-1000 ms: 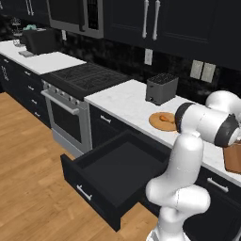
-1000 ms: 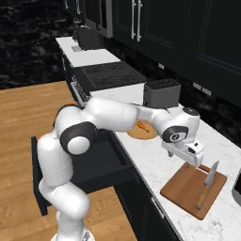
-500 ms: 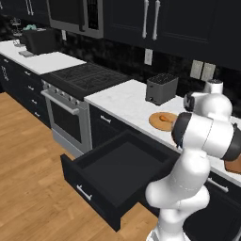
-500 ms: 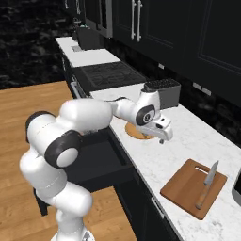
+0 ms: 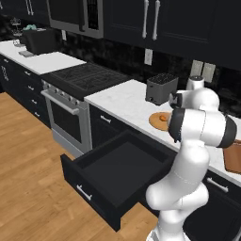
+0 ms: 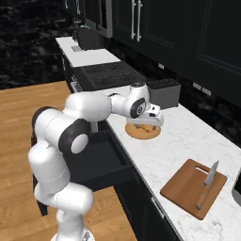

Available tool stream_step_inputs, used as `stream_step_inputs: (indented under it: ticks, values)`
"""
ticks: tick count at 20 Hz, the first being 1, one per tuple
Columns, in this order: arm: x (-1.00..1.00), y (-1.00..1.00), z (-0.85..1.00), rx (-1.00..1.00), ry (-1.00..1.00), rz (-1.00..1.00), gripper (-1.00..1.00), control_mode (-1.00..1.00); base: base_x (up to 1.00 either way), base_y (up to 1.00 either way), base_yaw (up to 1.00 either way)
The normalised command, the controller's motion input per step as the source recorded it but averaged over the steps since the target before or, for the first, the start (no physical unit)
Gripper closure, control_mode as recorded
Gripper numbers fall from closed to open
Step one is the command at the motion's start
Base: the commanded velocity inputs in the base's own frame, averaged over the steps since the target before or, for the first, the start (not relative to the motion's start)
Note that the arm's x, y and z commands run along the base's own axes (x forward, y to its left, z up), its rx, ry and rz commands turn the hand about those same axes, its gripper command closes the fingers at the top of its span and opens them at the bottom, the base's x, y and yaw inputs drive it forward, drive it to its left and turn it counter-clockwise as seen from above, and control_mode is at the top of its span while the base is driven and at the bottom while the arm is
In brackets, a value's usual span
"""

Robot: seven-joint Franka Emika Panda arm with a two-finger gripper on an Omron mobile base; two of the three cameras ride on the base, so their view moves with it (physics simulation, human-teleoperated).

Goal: Pick up the knife from the drawer and place it on the cutting board. Then place the meat from the plate to the cutting board.

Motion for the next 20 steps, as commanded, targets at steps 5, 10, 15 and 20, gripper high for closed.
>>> stream_step_inputs:
  ticks: [5, 10, 15, 20]
  values:
    - [0.56, 0.21, 0.00, 0.00, 0.09, 0.45, -1.00, -1.00, 0.00, 0.00, 0.00]
    - [0.40, 0.33, 0.00, 0.01, 0.03, 0.28, -1.00, -1.00, 0.00, 0.00, 0.00]
    - [0.40, 0.16, -0.05, 0.04, 0.00, 0.13, -1.00, -1.00, 0.00, 0.00, 0.00]
    - [0.35, 0.11, -0.28, 0.15, 0.00, 0.09, -1.00, -1.00, 0.00, 0.00, 0.00]
